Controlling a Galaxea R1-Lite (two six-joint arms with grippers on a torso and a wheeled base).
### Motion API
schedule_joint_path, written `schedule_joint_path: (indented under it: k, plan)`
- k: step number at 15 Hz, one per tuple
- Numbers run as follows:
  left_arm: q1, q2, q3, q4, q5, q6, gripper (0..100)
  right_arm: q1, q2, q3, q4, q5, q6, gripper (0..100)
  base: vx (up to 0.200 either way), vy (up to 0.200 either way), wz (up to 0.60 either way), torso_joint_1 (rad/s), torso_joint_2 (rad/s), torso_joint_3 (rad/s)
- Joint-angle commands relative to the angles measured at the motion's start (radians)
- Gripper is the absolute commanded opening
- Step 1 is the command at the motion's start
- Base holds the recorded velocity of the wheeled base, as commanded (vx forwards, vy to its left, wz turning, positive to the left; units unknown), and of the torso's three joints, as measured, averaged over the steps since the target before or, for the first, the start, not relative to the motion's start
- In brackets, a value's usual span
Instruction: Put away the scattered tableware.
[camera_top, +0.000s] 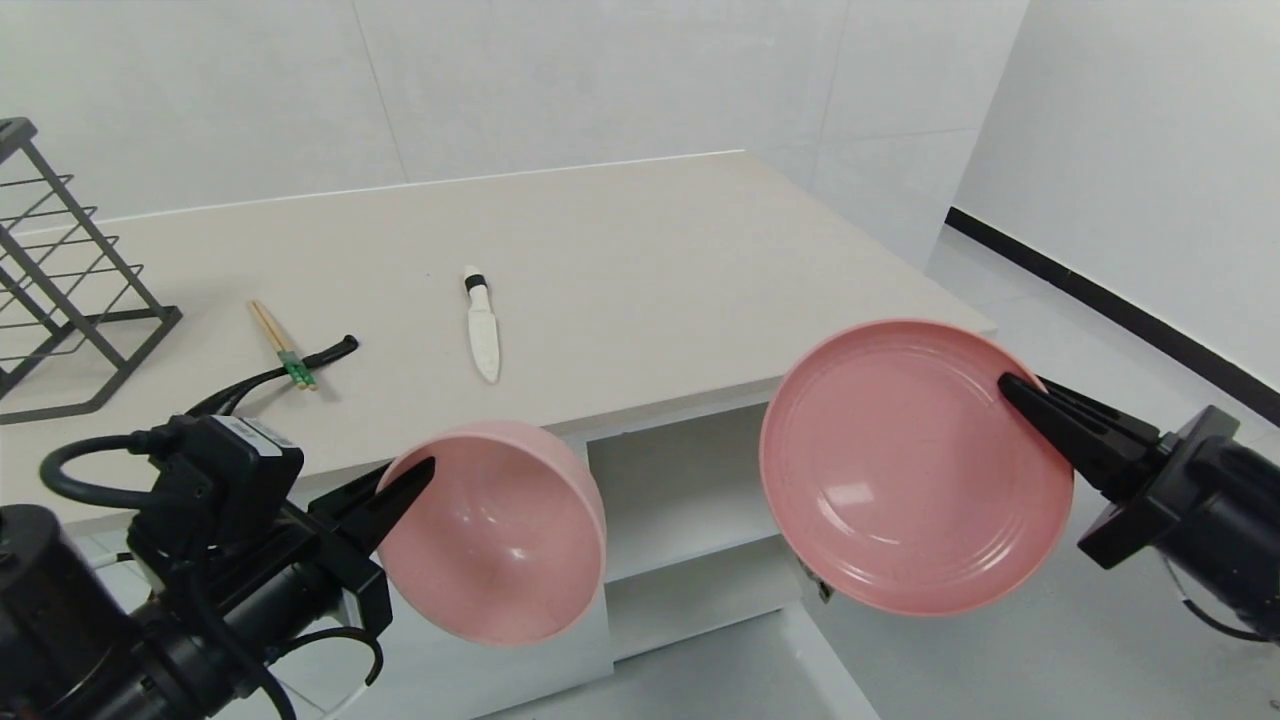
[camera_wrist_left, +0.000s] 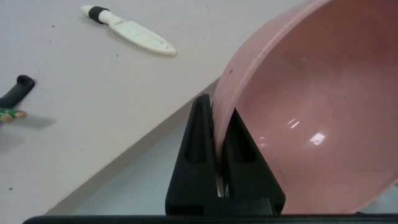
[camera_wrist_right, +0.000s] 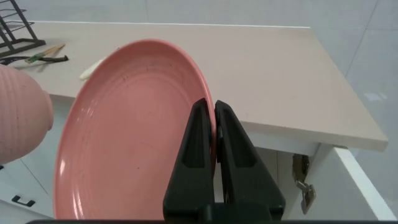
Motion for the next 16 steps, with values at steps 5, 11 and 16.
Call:
schedule_joint_path:
  k: [5,11,16]
  plan:
    - [-0.047,0.0,0.022,0.0,-0.001,0.001,0,0.0,0.002,-0.001,-0.001,0.0,0.001,0,0.0,0.0,0.0,-0.226,0.43,0.203]
    - [-0.049,0.01,0.026,-0.002,0.001,-0.001,0,0.0,0.003,0.002,-0.001,0.0,0.001,0,0.0,0.0,0.0,-0.25,0.4,0.167]
    - [-0.064,0.014,0.032,-0.002,0.001,0.001,0,0.0,0.003,0.002,-0.001,0.0,-0.001,0,0.0,0.0,0.0,-0.227,0.32,0.124]
